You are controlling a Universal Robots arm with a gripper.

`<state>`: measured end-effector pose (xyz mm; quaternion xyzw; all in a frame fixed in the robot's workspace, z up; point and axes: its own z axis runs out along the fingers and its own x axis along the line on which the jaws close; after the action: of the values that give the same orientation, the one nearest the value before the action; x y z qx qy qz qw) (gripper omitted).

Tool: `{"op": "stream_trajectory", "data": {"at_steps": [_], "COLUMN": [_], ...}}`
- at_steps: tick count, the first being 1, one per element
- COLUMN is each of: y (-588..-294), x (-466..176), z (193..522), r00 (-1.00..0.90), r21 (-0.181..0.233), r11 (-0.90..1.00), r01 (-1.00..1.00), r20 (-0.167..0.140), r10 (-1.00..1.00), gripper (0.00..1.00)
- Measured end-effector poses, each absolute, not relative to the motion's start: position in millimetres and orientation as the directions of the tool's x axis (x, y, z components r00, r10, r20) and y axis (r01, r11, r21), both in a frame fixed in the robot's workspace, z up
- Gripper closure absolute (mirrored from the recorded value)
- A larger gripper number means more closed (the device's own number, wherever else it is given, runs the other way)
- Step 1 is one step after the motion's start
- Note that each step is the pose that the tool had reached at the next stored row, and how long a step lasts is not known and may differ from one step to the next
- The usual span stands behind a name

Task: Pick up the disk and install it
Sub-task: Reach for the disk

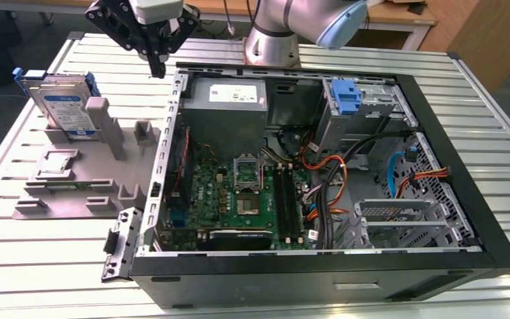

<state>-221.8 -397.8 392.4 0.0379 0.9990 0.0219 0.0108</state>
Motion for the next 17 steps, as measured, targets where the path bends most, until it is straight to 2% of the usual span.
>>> {"op": "stream_trajectory", "data": {"at_steps": [17], "y": [-397.8], "x": [-225.9], "z": [392.4], "r00": [-0.997], "r21": [0.045], "r11": [0.996], "r01": [0.075], "r20": [-0.020], "r10": [0.076], "gripper": [0.90]}}
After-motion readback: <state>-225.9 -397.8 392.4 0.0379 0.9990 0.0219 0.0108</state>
